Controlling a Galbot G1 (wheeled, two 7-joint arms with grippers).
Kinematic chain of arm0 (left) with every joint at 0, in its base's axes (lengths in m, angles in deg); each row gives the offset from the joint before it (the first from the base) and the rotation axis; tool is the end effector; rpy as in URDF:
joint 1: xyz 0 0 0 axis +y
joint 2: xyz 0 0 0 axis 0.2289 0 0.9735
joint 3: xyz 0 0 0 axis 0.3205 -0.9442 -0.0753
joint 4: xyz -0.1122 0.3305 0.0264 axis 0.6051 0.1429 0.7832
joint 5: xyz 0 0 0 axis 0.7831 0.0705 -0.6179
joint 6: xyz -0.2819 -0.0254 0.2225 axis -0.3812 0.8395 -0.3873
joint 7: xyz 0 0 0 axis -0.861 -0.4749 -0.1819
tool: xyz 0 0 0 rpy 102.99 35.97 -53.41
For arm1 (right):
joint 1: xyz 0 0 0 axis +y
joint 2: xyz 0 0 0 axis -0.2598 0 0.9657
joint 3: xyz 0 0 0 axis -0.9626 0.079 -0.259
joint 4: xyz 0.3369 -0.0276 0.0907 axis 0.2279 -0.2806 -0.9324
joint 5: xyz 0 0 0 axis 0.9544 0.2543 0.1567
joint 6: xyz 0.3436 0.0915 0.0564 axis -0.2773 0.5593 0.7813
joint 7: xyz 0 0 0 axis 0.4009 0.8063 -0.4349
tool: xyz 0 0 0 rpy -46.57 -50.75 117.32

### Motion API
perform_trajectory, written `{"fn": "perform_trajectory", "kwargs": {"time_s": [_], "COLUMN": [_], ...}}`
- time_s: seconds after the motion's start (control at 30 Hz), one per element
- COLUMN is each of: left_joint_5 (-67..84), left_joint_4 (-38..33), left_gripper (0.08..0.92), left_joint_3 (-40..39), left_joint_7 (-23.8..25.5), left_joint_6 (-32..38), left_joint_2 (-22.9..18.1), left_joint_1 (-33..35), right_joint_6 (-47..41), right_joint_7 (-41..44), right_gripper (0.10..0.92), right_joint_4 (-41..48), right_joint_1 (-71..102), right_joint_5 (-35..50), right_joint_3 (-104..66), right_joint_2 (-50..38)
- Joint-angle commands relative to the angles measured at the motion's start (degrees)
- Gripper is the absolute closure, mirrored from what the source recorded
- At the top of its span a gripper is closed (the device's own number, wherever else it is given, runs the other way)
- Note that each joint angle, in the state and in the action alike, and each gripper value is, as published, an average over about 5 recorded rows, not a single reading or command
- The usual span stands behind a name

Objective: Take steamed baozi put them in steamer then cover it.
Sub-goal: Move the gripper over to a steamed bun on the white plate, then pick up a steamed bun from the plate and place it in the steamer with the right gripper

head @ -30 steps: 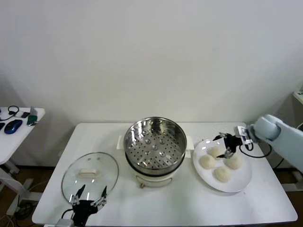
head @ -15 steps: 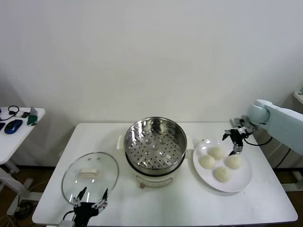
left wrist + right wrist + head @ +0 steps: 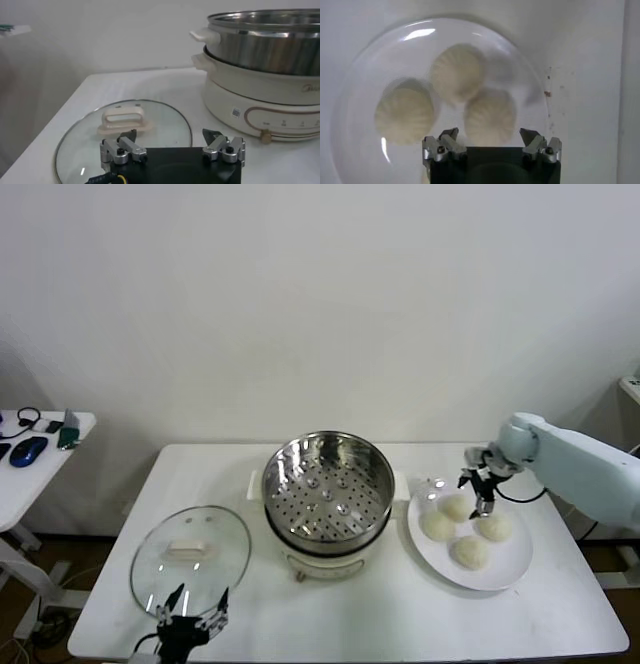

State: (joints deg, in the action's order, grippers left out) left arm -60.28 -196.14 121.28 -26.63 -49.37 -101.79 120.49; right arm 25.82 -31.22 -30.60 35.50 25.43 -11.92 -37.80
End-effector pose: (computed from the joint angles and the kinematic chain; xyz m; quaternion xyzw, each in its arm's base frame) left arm 0.1097 0.0525 -0.3365 -0.0200 -0.9723 -0.0274 0.2312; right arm 0.5682 -0.1840 -0.2347 0.4876 -0.5486 0.5158 0.4418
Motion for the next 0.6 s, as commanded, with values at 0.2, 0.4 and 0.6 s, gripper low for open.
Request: {"fn": "perform_trajectory", "kwargs": {"time_s": [0.2, 0.4, 0.6], "left_joint_5": [-0.3, -0.5, -1.1], "left_joint_4": [-0.2, -0.5, -0.7], "left_gripper": [0.177, 0.177, 0.177], "left_joint_3": [-0.1, -0.3, -0.6], "left_joint_7": [0.0, 0.0, 0.0], "left_joint_6": [-0.2, 0.1, 0.6], "left_joint_2": [0.0, -0.2, 0.0], "left_joint_1": [-0.3, -0.1, 0.4], "right_joint_6": [-0.4, 1.0, 8.3], "right_joint_7": [-0.6, 0.6, 3.8], "right_gripper": [0.306, 0.381, 0.405], "right_joint_4": [3.5, 0.2, -7.6], "right_joint_1": [2.2, -1.8, -20.8], "right_joint_5": [-1.0, 0.9, 5.4], "right_joint_3": [-3.4, -1.2, 10.0], "right_joint_2": [2.0, 0.0, -2.6]}}
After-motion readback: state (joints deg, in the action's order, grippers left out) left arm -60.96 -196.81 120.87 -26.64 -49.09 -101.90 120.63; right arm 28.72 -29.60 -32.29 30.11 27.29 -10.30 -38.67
